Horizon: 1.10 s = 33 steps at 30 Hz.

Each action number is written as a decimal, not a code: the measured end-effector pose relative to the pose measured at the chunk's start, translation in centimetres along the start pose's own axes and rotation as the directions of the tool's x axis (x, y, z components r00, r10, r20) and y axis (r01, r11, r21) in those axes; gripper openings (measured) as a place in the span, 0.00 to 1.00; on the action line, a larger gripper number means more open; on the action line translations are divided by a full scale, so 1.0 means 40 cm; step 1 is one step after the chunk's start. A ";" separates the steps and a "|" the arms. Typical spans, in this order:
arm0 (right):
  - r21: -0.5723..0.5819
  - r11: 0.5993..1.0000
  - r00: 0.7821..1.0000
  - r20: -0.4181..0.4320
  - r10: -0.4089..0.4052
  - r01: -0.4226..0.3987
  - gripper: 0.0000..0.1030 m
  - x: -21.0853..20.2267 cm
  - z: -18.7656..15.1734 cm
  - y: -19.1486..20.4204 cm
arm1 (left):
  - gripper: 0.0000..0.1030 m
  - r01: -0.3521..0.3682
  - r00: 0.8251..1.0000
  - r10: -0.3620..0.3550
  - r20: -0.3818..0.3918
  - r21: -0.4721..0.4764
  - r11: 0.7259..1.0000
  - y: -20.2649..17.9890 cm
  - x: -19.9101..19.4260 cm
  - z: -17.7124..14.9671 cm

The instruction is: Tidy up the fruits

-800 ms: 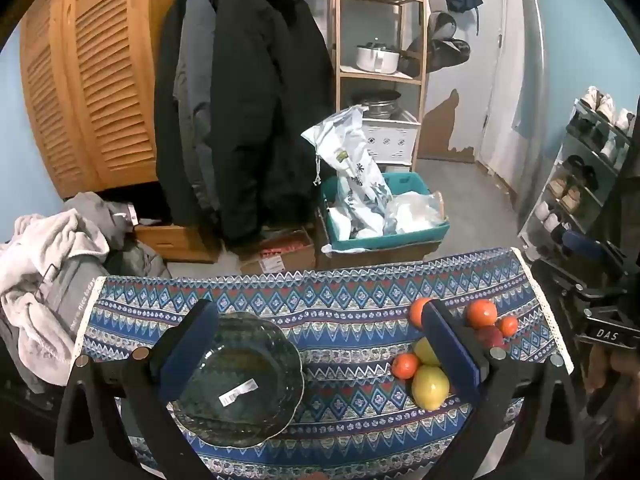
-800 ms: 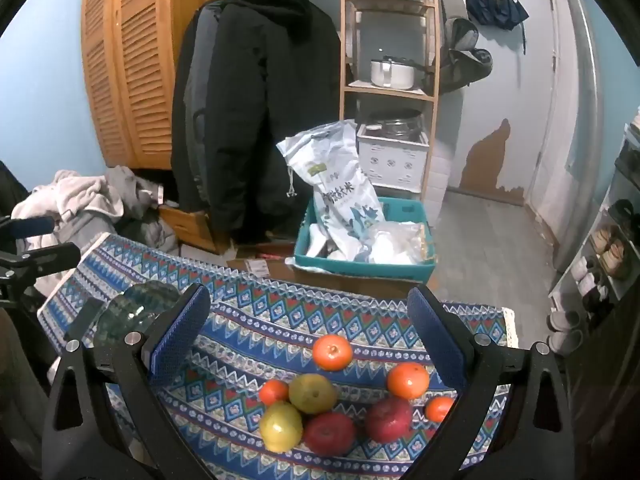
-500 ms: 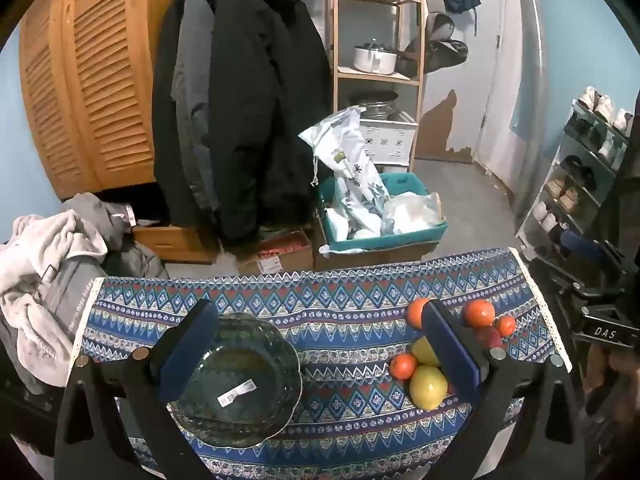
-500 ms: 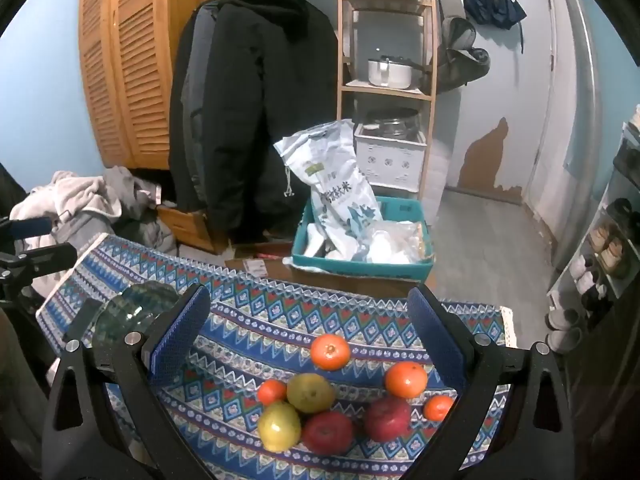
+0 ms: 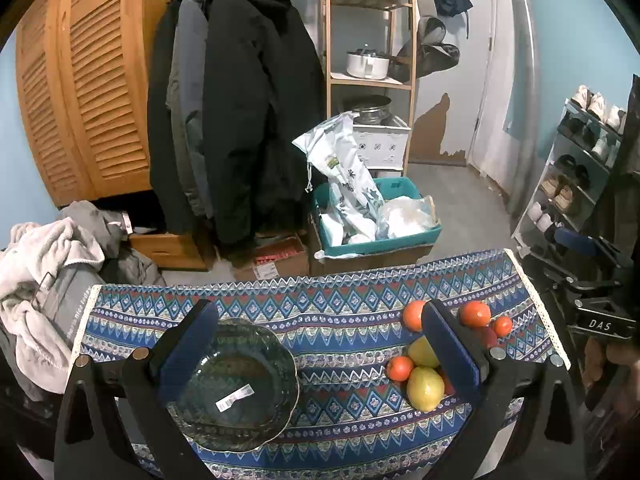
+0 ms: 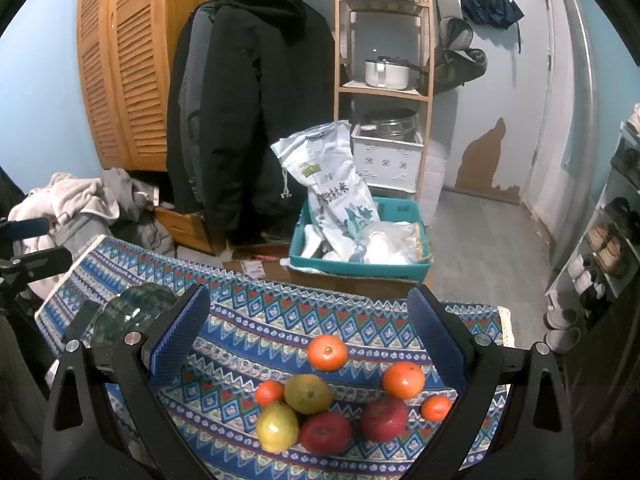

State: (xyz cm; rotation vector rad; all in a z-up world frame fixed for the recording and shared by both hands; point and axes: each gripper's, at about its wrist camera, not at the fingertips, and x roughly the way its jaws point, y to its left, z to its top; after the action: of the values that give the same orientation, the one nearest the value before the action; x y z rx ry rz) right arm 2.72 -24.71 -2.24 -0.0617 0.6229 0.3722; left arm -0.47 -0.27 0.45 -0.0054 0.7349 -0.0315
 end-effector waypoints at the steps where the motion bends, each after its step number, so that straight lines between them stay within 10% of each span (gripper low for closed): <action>1: 0.000 1.000 1.000 0.000 0.000 0.000 0.94 0.000 0.000 -0.001 | 0.99 -0.001 1.000 0.001 0.003 0.000 1.000 0.001 -0.001 -0.001; 33: -0.001 1.000 1.000 0.008 -0.002 0.002 0.94 -0.007 0.004 -0.003 | 0.99 -0.003 1.000 0.003 0.021 0.001 1.000 -0.001 -0.009 -0.001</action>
State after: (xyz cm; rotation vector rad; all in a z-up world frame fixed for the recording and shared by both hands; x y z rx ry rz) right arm 2.65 -24.87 -1.96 -0.0623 0.6149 0.3704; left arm -0.77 -0.31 0.64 -0.0034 0.7139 -0.0293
